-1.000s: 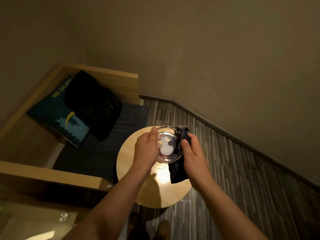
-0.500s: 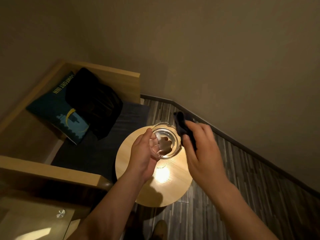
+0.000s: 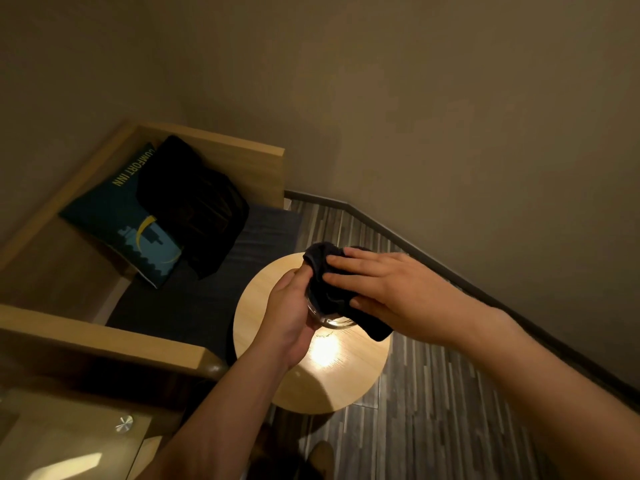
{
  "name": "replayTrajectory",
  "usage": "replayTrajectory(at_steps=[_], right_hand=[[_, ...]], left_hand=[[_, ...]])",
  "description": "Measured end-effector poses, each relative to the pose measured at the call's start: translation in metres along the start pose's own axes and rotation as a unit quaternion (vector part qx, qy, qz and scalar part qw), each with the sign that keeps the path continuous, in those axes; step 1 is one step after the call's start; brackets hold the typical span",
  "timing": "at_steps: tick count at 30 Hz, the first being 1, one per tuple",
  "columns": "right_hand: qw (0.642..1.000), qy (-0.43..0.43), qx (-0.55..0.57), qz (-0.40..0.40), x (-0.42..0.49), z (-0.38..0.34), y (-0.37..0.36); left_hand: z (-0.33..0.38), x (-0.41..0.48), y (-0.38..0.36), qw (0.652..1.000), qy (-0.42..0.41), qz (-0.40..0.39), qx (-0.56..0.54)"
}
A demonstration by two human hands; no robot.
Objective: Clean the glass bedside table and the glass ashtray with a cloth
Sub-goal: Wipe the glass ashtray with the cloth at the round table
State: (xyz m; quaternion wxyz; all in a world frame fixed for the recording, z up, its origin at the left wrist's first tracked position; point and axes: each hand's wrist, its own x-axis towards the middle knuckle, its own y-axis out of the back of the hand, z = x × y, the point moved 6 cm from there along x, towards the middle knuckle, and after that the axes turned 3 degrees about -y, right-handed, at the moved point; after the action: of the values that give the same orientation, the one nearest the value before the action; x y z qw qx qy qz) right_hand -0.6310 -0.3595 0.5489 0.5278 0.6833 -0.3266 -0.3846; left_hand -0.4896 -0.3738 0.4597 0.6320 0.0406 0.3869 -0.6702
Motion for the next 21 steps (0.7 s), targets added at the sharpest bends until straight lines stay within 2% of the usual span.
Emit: replayTrajectory(at_steps=[5,14,18,21], right_hand=[[0.999,0.011,-0.030,-0.004,0.002,-0.006,-0.011],[0.994,-0.112,0.020,0.004,-0.008,-0.029,-0.048],[0.984,-0.166,0.057,0.022,-0.009,-0.041,-0.063],[0.985,-0.160,0.064,0.012,-0.011,-0.040,-0.069]], left_hand=[[-0.001,0.000,0.004,0.999,-0.027,0.017,0.004],[-0.011,-0.008,0.007,0.995,-0.059,0.077,0.006],[-0.021,-0.013,0.003,0.995,-0.044,0.085,-0.023],[-0.028,-0.019,0.004,0.995,-0.012,0.064,-0.078]])
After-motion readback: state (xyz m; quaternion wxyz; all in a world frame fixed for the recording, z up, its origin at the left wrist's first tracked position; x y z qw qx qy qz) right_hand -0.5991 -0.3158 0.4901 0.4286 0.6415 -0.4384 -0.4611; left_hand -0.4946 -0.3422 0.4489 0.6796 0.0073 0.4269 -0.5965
